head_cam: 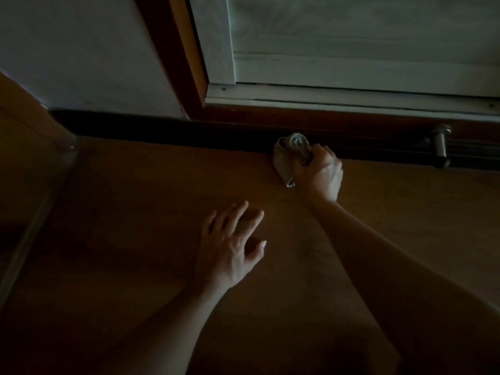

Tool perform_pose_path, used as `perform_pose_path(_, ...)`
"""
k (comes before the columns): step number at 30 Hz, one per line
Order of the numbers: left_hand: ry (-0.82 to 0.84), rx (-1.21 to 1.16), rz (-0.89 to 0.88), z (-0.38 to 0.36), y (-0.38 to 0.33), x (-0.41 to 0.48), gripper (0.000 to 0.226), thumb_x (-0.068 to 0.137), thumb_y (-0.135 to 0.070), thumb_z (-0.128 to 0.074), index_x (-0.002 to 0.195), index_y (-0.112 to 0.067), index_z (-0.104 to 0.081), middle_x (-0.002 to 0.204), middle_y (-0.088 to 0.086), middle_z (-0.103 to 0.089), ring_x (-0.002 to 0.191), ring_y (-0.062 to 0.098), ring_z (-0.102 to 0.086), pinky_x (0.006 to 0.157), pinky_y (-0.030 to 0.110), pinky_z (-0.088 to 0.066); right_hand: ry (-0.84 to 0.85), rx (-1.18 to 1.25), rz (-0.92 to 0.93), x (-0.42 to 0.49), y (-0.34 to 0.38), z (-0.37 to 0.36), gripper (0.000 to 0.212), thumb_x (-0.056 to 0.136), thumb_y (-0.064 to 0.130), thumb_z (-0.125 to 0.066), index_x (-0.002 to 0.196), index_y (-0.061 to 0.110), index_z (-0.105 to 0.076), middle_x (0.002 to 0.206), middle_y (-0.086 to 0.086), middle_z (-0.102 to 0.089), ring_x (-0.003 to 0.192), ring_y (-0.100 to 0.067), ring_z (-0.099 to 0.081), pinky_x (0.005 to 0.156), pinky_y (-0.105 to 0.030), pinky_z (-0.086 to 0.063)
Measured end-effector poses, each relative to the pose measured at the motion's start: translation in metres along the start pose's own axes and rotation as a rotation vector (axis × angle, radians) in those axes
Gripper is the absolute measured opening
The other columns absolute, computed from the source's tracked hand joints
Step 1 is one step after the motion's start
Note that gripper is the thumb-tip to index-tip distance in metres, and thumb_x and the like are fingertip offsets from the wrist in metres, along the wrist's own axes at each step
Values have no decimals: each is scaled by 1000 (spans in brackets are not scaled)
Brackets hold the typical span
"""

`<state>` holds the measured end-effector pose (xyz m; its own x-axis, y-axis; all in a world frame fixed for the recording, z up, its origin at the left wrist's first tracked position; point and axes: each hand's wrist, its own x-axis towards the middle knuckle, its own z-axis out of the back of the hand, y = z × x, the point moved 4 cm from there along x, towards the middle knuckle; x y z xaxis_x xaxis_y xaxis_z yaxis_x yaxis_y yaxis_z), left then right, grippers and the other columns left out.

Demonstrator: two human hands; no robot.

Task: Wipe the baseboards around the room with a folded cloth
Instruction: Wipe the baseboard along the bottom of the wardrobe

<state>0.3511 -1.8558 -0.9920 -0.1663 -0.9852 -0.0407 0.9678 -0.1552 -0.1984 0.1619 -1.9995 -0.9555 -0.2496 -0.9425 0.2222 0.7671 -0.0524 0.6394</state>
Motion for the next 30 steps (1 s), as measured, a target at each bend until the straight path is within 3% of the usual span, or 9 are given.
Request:
perform_pose_path(5, -26, -5, 3, -3, 1, 1, 63, 93, -65, -38, 151, -42, -39, 161, 0, -35, 145, 22, -33, 119, 49, -22, 75, 10, 62, 1, 19, -9, 22, 83, 31, -66, 91, 10, -66, 89, -3, -63, 75, -21, -59, 62, -32, -44)
perform_pose_path(10, -46, -33, -3, -3, 3, 0, 61, 93, -63, -39, 149, -40, -42, 160, 1, -37, 146, 23, -34, 119, 51, -22, -7, 22, 5, -4, 14, -9, 17, 84, 26, -64, 91, 11, -67, 89, -2, -64, 72, -10, -51, 60, -26, -40)
perform_pose_path(15, -39, -45, -7, -2, 4, 0, 59, 93, -62, -41, 149, -41, -42, 160, -1, -35, 147, 21, -32, 120, 49, -21, 66, -23, 89, -1, 36, -20, 20, 85, 29, -63, 91, 10, -67, 90, -5, -64, 76, -21, -60, 63, -32, -47)
perform_pose_path(19, -33, -41, -4, -3, 3, 0, 60, 93, -63, -40, 150, -42, -41, 161, -1, -34, 147, 21, -31, 120, 49, -21, -8, -9, 31, -4, 21, -8, 19, 85, 26, -64, 94, 10, -68, 92, -5, -65, 79, -21, -62, 64, -29, -43)
perform_pose_path(25, -41, -48, 1, -1, 2, 0, 59, 93, -60, -42, 148, -41, -44, 160, -1, -37, 145, 20, -35, 119, 49, -24, 92, 6, 88, -2, 43, -23, 20, 86, 29, -65, 95, 11, -67, 94, -3, -63, 76, -17, -59, 60, -30, -46)
perform_pose_path(30, -17, -39, 7, -2, 1, 0, 60, 93, -61, -39, 150, -41, -41, 160, -1, -35, 146, 22, -34, 119, 51, -25, -55, -41, -93, -1, -17, 19, 17, 86, 26, -64, 96, 12, -67, 94, -3, -65, 84, -20, -61, 69, -29, -42)
